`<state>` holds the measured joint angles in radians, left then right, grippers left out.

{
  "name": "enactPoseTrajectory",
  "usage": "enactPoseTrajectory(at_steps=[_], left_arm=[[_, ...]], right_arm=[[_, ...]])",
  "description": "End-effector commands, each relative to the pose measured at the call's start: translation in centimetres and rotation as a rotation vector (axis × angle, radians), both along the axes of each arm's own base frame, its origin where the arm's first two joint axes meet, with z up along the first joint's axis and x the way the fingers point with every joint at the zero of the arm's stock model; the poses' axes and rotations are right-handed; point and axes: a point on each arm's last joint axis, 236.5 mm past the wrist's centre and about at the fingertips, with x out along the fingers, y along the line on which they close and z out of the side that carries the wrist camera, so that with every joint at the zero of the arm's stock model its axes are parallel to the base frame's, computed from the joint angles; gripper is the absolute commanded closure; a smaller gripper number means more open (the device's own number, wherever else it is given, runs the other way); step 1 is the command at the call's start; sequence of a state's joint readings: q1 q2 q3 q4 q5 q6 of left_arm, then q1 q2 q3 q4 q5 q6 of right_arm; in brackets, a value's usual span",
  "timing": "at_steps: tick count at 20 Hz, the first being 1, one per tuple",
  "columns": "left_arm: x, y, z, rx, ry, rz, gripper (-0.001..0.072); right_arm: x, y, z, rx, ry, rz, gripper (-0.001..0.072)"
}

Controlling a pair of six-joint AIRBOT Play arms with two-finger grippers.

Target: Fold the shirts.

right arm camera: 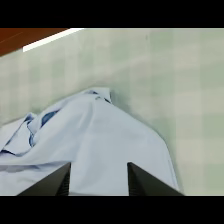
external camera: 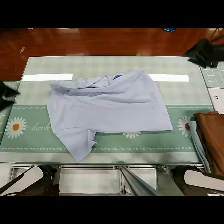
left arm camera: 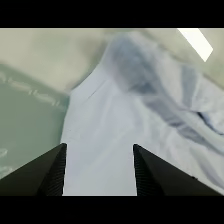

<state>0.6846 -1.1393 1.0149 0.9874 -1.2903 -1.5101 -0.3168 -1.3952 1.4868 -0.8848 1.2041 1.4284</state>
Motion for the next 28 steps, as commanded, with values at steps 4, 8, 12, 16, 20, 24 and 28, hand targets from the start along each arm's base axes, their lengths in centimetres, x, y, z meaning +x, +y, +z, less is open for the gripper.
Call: enactPoseTrajectory(at_steps=[4,8,12,16,20,24,28], left_arm=[[-10.1,-8.2,-11.5,-0.351,0.174,0.074,0.0198],[-11.2,-9.3,-12.6,-0.366,0.19,0.014,0.0198],[-11.3,-9.4,-13.6,-0.363,0.217,0.006,0.0198],[-10.4,-12.0,-14.9,-0.355,0.242,-0.087,0.0199],[-7.2,-12.8,-14.6,-0.355,0.168,-0.041,0.054],[-6.9,-13.1,-14.3,-0.338,0.146,-0.091,0.0688],[-6.9,-13.1,-14.3,-0.331,0.138,-0.104,0.0688]], right_arm=[[-12.4,0.8,-7.0,0.183,0.031,-0.124,0.0299],[-16.8,1.0,-9.3,0.195,0.053,-0.162,0.03],[-17.6,1.2,-9.8,0.183,0.071,-0.152,0.03],[-17.6,1.1,-9.8,0.181,0.07,-0.153,0.03],[-18.0,-1.7,-10.4,0.149,0.081,-0.23,0.03],[-23.0,-4.5,-16.0,0.104,0.331,-0.386,0.03],[-26.0,-1.0,-20.5,0.211,0.45,-0.387,0.03]])
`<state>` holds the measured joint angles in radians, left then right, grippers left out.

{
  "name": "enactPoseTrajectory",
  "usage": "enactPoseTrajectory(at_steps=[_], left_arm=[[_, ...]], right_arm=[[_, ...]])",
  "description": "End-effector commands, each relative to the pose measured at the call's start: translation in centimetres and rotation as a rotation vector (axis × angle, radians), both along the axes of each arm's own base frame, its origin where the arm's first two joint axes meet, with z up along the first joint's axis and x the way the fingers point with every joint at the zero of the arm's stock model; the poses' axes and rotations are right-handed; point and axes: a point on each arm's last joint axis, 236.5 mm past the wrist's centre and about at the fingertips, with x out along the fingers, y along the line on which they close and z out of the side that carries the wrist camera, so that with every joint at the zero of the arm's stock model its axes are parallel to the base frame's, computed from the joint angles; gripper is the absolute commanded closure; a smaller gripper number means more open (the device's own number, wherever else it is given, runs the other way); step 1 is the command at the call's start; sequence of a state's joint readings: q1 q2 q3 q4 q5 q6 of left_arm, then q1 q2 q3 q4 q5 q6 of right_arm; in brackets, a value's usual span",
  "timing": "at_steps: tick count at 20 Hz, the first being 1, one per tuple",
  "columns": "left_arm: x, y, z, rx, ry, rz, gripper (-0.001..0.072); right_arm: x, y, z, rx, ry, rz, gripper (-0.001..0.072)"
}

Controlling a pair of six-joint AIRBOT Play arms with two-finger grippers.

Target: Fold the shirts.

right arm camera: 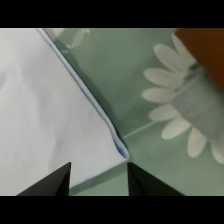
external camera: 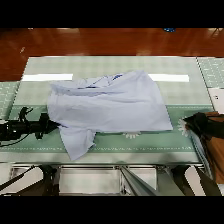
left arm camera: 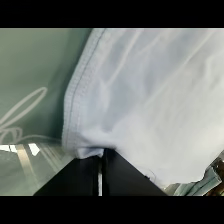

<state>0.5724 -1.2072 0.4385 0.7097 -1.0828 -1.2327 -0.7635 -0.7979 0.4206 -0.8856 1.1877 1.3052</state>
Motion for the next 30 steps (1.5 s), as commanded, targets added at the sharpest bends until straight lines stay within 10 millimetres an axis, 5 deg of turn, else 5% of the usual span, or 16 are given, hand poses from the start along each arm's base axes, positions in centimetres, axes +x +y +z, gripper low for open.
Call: enactPoseTrajectory(at_steps=[1,8,13,14,17,18,21,23,25,27,30], left_arm=[[0.2,-0.2,0.2,-0.002,-0.015,-0.012,0.0688],[0.2,-0.3,0.2,-0.004,-0.015,-0.014,0.0688],[0.1,-0.3,0.2,-0.006,-0.016,-0.019,0.0688],[0.1,-0.3,0.2,-0.006,-0.016,-0.019,0.0688],[0.4,-0.8,1.0,-0.042,-0.025,-0.016,0.0688],[1.1,-1.0,2.0,-0.062,-0.054,-0.024,0.0688],[6.5,-0.4,9.7,-0.099,-0.295,-0.038,0.0688],[10.9,0.8,19.3,-0.058,-0.563,-0.023,0.0689],[13.1,1.3,30.2,0.021,-0.839,-0.03,0.0689],[13.0,1.1,40.2,0.177,-1.082,-0.044,0.069],[9.5,0.8,52.3,0.472,-1.353,-0.024,0.069]], right_arm=[[-3.2,2.0,-3.8,0.072,0.118,-0.033,0.03],[-1.6,4.3,-5.2,0.173,0.114,-0.022,0.03],[2.7,5.8,-6.1,0.216,0.113,0.016,0.03],[3.7,6.4,-6.2,0.221,0.111,0.028,0.0327],[5.8,9.0,-5.7,0.226,0.103,0.153,0.0692],[6.9,9.5,-4.6,0.212,0.075,0.208,0.0693],[11.9,10.0,3.5,0.137,-0.098,0.387,0.0693],[16.6,9.1,13.6,0.03,-0.323,0.42,0.0694],[19.4,7.1,24.4,-0.146,-0.528,0.4,0.0694],[19.4,5.8,34.4,-0.307,-0.692,0.385,0.0694],[15.0,7.4,46.5,-0.456,-0.937,0.425,0.0693]])
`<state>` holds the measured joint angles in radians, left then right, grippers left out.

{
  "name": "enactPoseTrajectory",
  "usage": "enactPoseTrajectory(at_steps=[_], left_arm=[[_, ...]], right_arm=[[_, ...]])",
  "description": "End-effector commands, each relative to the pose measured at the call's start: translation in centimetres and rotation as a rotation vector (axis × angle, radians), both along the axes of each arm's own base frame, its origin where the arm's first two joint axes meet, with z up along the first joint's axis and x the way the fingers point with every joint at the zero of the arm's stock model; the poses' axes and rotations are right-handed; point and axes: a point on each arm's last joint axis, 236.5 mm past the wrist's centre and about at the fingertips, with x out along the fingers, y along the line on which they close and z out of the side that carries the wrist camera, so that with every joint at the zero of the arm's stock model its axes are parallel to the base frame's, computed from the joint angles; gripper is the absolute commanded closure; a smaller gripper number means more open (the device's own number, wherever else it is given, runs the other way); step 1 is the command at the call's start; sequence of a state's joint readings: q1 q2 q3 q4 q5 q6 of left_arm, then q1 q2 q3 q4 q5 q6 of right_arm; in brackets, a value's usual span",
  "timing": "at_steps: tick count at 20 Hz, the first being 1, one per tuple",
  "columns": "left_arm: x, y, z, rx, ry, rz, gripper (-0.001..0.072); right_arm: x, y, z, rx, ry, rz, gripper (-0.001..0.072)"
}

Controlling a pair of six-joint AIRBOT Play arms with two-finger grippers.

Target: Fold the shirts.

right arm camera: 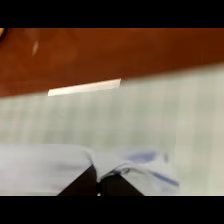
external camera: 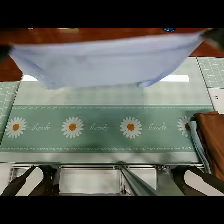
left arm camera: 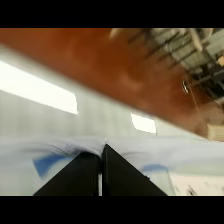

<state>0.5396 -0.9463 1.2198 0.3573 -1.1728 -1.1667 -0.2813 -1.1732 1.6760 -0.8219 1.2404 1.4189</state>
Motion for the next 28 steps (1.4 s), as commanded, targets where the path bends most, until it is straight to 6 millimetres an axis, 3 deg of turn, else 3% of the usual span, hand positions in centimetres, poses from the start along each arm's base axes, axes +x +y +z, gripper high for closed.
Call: enactPoseTrajectory(at_steps=[1,2,4,7,9,12,15,18,22,25,28], left_arm=[[-5.2,-1.1,15.1,0.237,-0.358,0.141,0.069],[-7.2,-1.6,17.6,0.292,-0.416,0.174,0.069],[-11.6,-2.9,21.2,0.425,-0.524,0.239,0.0689],[-17.4,-3.5,22.7,0.576,-0.578,0.371,0.0689],[-20.9,-3.2,23.0,0.646,-0.593,0.458,0.0689],[-26.1,-0.2,23.0,0.702,-0.572,0.646,0.0689],[-28.3,1.2,21.7,0.729,-0.522,0.688,0.0689],[-27.8,3.0,19.2,0.689,-0.389,0.699,0.0689],[-22.6,4.3,12.7,0.657,-0.122,0.617,0.0689],[-16.2,2.7,5.4,0.579,0.077,0.428,0.0688],[-10.1,0.0,-3.8,0.469,0.273,0.194,0.0688]], right_arm=[[-6.2,1.4,14.2,-0.14,-0.31,0.0,0.0693],[-8.4,2.0,16.4,-0.158,-0.377,-0.008,0.0693],[-12.5,1.7,18.3,-0.24,-0.438,-0.063,0.0693],[-18.4,1.1,19.4,-0.353,-0.481,-0.141,0.0693],[-21.6,0.8,18.9,-0.398,-0.473,-0.181,0.0693],[-24.5,-0.6,16.4,-0.415,-0.399,-0.269,0.0693],[-25.7,-0.2,14.2,-0.383,-0.344,-0.268,0.0693],[-25.1,-0.4,12.9,-0.359,-0.295,-0.271,0.0693],[-22.1,-0.7,8.2,-0.311,-0.159,-0.24,0.0693],[-18.1,0.2,2.6,-0.221,-0.055,-0.16,0.0693],[-13.6,0.5,-4.2,-0.132,0.065,-0.104,0.0693]])
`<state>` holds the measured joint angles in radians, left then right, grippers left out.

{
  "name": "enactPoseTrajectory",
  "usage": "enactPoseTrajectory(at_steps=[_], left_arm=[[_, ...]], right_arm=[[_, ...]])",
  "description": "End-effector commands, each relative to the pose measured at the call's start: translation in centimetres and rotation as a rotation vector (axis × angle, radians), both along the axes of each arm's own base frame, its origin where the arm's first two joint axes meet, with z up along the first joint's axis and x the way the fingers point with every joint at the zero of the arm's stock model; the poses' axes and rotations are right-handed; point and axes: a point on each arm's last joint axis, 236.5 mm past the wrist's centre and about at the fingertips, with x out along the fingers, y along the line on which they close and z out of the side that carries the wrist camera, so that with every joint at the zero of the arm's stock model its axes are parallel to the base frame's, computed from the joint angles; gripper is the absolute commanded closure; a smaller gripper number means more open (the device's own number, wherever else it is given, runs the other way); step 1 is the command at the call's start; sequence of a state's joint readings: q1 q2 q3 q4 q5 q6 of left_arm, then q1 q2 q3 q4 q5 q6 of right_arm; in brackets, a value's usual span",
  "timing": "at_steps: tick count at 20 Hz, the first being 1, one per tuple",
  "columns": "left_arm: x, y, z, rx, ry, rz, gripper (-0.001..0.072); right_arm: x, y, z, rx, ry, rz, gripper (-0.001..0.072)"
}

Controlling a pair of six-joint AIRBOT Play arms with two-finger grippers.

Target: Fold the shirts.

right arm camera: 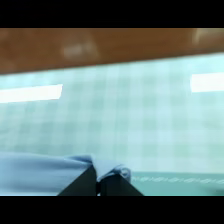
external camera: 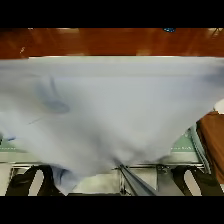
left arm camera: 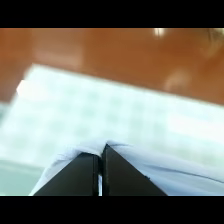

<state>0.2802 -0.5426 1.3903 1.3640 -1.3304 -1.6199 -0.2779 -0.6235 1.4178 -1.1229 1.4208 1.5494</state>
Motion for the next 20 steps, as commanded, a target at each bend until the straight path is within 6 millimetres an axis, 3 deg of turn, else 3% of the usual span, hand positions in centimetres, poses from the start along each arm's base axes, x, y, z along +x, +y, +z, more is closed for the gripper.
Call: enactPoseTrajectory(at_steps=[1,3,7,10,13,16,18,20], left_arm=[[6.2,-3.4,-9.9,-0.208,0.216,-0.173,0.0688],[10.2,-3.9,-15.0,-0.317,0.28,-0.2,0.0688],[18.2,-2.6,-23.3,-0.437,0.368,-0.155,0.0688],[23.7,-2.3,-27.7,-0.513,0.411,-0.126,0.0689],[28.0,-2.8,-30.7,-0.547,0.455,-0.122,0.0689],[29.8,-4.5,-32.6,-0.565,0.507,-0.158,0.0688],[28.7,-5.8,-33.5,-0.603,0.58,-0.185,0.0688],[27.6,-5.9,-33.3,-0.612,0.617,-0.204,0.0688]], right_arm=[[5.0,0.9,-7.4,0.127,0.105,0.061,0.0693],[8.4,1.2,-11.6,0.191,0.171,0.105,0.0693],[15.9,0.5,-18.9,0.313,0.259,0.119,0.0693],[21.2,-1.3,-24.3,0.358,0.331,0.069,0.0693],[25.4,-2.2,-27.5,0.394,0.381,0.063,0.0693],[27.8,-1.8,-29.3,0.456,0.44,0.071,0.0693],[26.9,-1.2,-30.8,0.48,0.523,0.093,0.0693],[25.7,-1.0,-31.2,0.457,0.562,0.127,0.0692]])
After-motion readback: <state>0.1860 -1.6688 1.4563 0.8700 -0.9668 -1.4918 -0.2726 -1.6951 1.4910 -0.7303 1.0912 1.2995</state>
